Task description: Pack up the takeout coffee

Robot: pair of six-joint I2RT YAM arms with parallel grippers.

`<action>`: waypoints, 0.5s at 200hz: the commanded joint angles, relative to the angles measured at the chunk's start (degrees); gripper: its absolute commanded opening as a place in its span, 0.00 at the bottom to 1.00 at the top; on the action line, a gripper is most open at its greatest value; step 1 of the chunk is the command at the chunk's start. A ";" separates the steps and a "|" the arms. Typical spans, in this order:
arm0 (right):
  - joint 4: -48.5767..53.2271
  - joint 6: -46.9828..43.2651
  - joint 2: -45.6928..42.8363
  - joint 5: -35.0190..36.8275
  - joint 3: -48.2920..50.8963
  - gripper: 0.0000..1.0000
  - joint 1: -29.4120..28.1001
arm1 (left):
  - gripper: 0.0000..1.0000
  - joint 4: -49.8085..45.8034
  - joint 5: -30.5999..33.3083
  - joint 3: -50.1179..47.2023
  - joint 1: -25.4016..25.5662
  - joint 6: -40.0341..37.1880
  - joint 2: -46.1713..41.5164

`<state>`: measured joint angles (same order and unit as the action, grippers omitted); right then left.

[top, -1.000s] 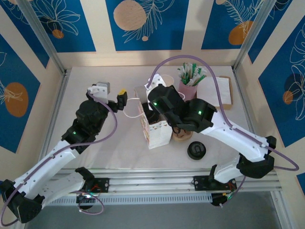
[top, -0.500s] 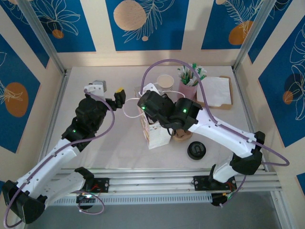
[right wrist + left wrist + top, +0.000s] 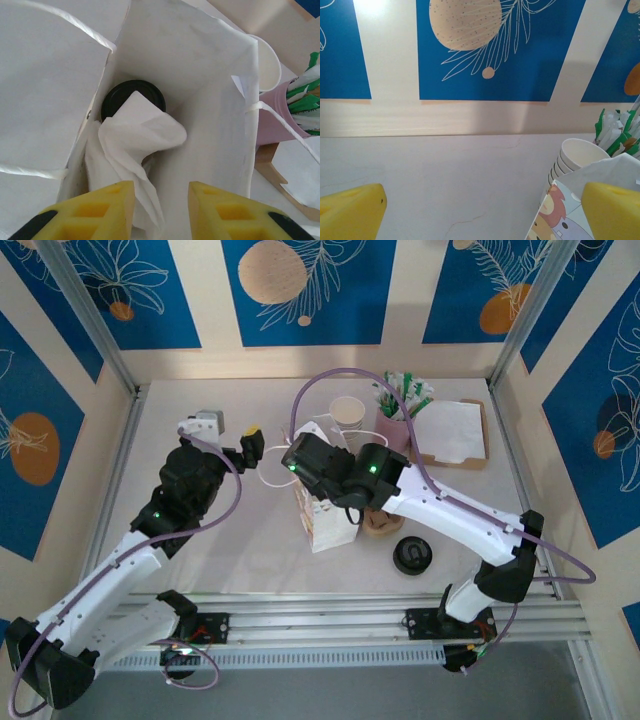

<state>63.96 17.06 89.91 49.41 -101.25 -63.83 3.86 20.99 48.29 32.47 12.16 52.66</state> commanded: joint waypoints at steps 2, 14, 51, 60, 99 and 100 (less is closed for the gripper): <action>0.81 1.05 -0.61 -0.74 -1.89 0.35 0.20 | 1.00 1.43 -0.74 -0.22 -0.56 1.13 -0.44; 0.51 1.05 -0.77 -0.72 -2.06 0.35 0.14 | 1.00 1.42 -0.72 -0.22 -0.59 1.03 -0.38; -3.12 -0.51 -3.11 0.72 -0.94 0.35 -0.88 | 1.00 1.44 -0.63 -0.30 -0.61 0.74 -0.31; -4.89 -1.22 -4.24 1.23 -0.15 0.36 -1.15 | 1.00 1.46 -0.53 -0.30 -0.56 0.52 -0.32; -16.54 -7.05 -11.88 2.62 6.25 0.36 -3.02 | 1.00 2.14 0.03 -0.73 -0.56 -0.14 -0.59; -17.09 -7.27 -12.18 2.62 6.38 0.36 -3.08 | 1.00 2.13 0.02 -0.74 -0.56 -0.13 -0.57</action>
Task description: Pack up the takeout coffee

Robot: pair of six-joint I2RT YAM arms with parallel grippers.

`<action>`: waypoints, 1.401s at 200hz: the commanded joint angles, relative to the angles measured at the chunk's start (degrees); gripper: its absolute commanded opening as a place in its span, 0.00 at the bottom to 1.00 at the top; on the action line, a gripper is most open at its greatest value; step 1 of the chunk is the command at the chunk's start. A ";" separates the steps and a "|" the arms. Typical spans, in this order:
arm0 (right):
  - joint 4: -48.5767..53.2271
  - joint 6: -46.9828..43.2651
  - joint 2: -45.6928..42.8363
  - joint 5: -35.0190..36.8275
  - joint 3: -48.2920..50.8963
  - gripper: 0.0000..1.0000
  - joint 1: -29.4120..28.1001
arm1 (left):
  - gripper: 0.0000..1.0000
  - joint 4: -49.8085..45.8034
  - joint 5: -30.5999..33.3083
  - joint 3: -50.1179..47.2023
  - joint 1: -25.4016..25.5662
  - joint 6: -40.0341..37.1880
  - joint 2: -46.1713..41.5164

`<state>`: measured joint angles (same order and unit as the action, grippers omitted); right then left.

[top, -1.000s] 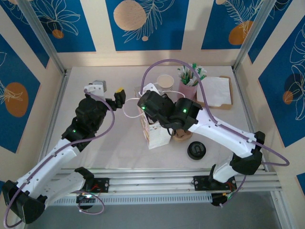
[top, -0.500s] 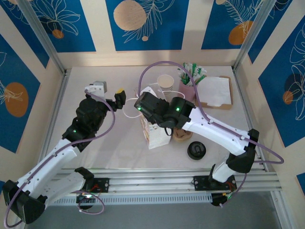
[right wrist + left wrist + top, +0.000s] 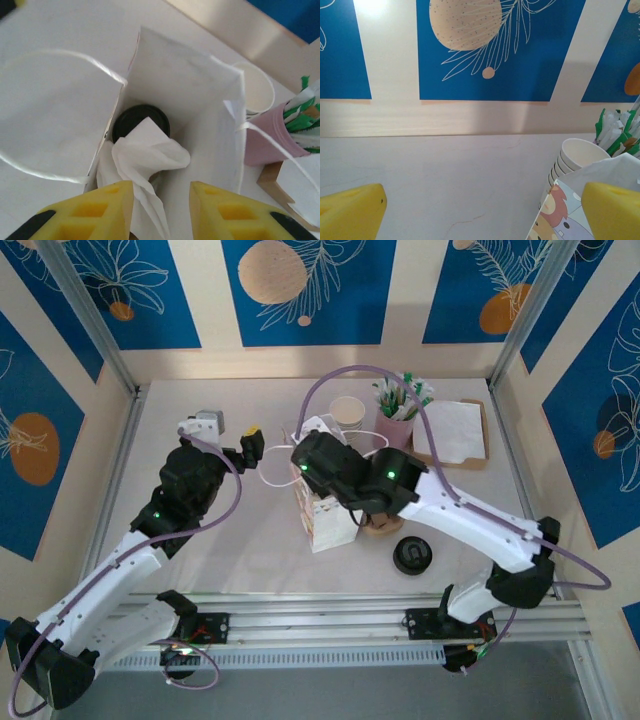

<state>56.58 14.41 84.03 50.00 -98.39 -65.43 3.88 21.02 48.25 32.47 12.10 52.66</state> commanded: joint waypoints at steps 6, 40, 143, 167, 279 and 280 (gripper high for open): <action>-12.64 -5.71 -8.12 2.03 5.38 0.36 -1.79 | 1.00 2.18 0.06 -0.70 -0.56 -0.09 -0.58; -28.22 -9.33 -20.89 -2.43 16.72 0.36 -1.88 | 1.00 2.79 0.66 -1.12 -0.56 -0.41 -0.69; -47.14 0.66 -44.03 -22.53 43.69 0.86 23.57 | 1.00 6.84 11.47 -4.57 -2.32 -1.88 -0.94; -48.93 1.87 -42.97 -20.86 46.22 1.00 27.49 | 1.00 5.19 13.08 -4.49 -4.58 0.65 -0.21; -59.41 -4.79 -41.67 -16.47 59.43 1.00 39.40 | 1.00 13.40 23.57 -10.34 -9.79 -0.54 9.25; -59.44 -4.72 -41.62 -16.54 59.57 1.00 39.62 | 1.00 13.46 23.65 -10.31 -9.79 -0.65 9.36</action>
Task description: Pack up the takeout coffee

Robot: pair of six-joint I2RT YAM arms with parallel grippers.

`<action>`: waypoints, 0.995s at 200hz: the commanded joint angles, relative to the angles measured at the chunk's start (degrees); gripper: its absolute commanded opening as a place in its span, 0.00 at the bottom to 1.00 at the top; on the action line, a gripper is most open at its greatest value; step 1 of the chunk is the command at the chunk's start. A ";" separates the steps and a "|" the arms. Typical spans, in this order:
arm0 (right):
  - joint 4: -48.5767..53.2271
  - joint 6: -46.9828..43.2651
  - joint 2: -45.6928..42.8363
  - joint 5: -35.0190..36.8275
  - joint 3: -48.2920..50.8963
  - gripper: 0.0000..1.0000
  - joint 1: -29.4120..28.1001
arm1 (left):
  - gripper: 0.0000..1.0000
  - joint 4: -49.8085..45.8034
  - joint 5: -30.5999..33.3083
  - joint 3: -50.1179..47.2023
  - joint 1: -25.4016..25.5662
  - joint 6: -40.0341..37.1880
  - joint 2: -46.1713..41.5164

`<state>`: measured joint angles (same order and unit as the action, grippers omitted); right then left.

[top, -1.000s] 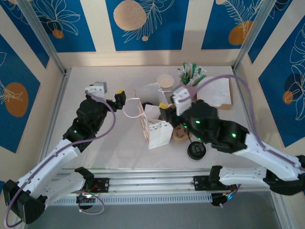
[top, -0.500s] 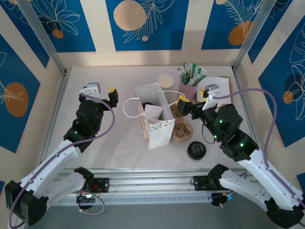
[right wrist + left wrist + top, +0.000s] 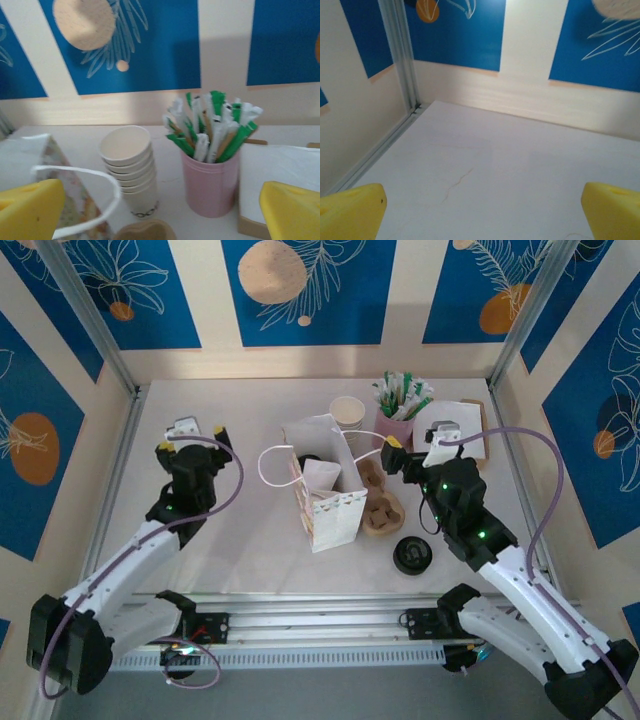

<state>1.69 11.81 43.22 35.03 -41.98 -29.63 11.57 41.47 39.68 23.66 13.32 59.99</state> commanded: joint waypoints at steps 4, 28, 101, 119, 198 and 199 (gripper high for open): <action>-4.52 -1.53 -0.81 -1.97 3.68 0.99 4.70 | 1.00 5.91 3.59 -1.74 -0.98 -2.24 2.56; -4.35 1.97 -0.77 -6.14 6.90 0.99 10.76 | 1.00 3.68 8.84 -1.70 -0.96 0.04 5.45; -11.55 -1.64 -0.70 -17.72 17.54 0.99 22.44 | 1.00 5.65 19.29 -1.62 -0.98 -3.04 16.94; -12.61 -1.70 0.06 -18.36 18.74 0.99 23.40 | 1.00 8.99 22.32 -2.26 -1.20 -6.59 19.77; -17.32 -0.39 8.83 -11.45 19.28 0.99 23.85 | 1.00 12.63 22.34 -4.43 -1.94 -8.07 26.12; -17.46 -0.39 8.99 -11.46 19.33 0.99 23.84 | 1.00 12.74 22.34 -4.57 -1.95 -8.02 26.22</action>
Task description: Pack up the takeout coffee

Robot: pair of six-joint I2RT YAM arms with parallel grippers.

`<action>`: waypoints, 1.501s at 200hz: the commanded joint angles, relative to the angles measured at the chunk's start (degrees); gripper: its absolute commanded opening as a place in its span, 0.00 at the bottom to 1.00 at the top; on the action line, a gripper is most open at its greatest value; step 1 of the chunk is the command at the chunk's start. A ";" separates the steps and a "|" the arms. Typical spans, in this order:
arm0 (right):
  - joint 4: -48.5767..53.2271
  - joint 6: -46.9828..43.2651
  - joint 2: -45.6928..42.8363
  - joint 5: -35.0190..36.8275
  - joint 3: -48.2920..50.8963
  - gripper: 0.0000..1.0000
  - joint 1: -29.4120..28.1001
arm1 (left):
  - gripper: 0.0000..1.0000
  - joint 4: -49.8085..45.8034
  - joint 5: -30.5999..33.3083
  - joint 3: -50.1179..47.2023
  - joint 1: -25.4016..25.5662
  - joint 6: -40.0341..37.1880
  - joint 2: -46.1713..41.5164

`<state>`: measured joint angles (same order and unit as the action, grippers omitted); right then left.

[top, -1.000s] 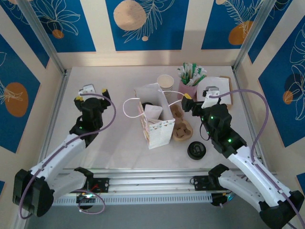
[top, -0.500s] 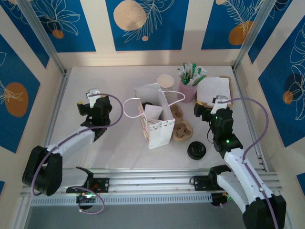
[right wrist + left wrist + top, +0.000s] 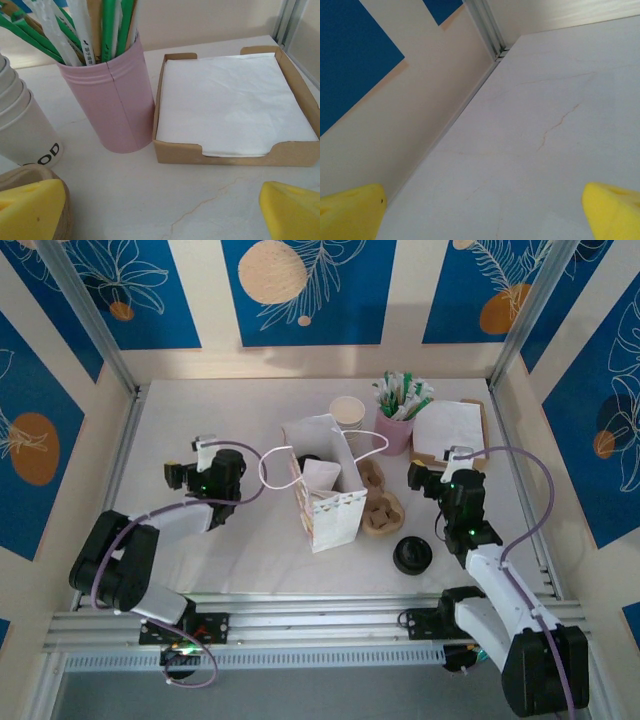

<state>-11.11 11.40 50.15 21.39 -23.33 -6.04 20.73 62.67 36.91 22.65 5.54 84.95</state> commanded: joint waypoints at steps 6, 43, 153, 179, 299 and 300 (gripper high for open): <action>-5.52 -0.11 2.81 2.24 0.96 0.99 0.25 | 1.00 4.04 1.37 -2.26 -1.02 0.24 1.66; -11.59 0.12 8.88 6.31 1.78 0.99 0.33 | 1.00 6.35 0.18 -3.47 -1.12 -0.39 2.44; -23.27 -4.43 24.81 -1.12 0.57 0.99 0.34 | 1.00 11.62 -18.61 -5.86 -4.73 -5.95 0.82; -23.72 -4.89 25.72 -1.90 0.14 0.99 0.22 | 1.00 17.15 -22.42 -8.20 -5.97 -9.21 0.44; -36.44 -8.05 29.55 -4.94 3.55 0.99 0.31 | 1.00 32.55 -48.69 -16.51 -14.73 -9.08 1.75; -36.75 -8.10 29.78 -4.95 3.55 0.99 0.28 | 1.00 32.81 -49.35 -16.64 -15.00 -8.85 1.95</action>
<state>-40.32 5.52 76.90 17.47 -21.54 -5.98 49.30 27.33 22.87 12.12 -4.95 87.35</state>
